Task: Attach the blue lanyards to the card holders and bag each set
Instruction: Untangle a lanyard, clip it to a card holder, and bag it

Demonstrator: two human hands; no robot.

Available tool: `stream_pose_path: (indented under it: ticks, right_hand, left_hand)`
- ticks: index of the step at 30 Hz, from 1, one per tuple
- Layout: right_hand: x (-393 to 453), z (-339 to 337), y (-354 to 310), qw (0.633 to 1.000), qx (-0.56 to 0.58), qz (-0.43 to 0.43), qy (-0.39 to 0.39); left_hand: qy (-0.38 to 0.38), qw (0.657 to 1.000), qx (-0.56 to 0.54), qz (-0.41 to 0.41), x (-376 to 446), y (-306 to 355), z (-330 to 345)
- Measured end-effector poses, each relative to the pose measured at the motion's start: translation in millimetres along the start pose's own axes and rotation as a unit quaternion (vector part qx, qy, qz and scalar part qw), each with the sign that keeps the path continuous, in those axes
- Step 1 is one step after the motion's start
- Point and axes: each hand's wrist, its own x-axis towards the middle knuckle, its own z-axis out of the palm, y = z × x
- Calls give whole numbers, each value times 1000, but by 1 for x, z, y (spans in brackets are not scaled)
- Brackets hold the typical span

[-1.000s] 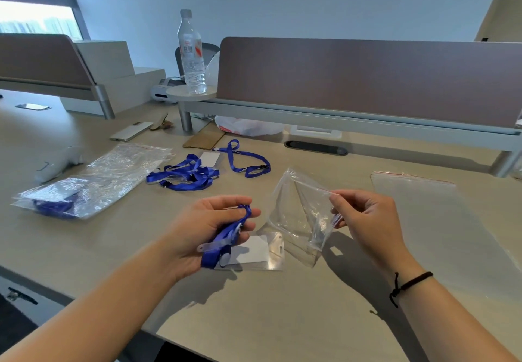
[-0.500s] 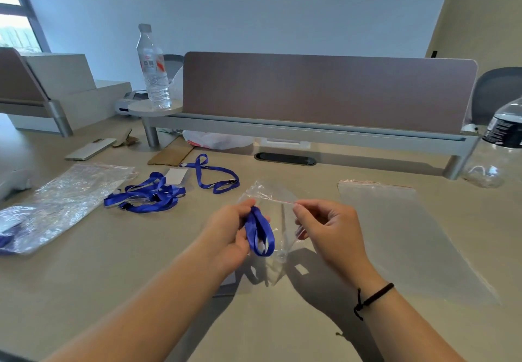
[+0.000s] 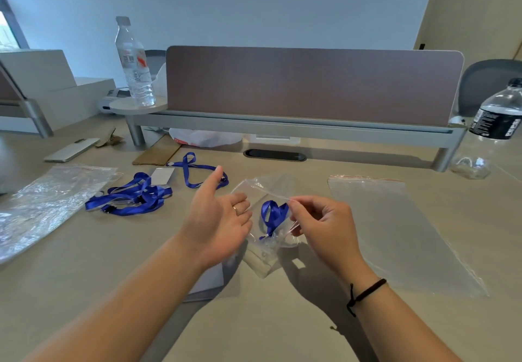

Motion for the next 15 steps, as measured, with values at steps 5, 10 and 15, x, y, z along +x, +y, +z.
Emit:
stream_pose_path:
  ticks: [5,10,15]
  right_hand:
    - [3,-2,0,1000,9,4,13]
    - [0,3,4,1000,-1,9,4]
    - [-9,17,10,999,-18,15,-34]
  left_hand:
    - [41,988,147,23,-28,19,-29]
    - [126,766,629,47,-52,30,-82]
    - [79,570,818,-20,-58,24,-110]
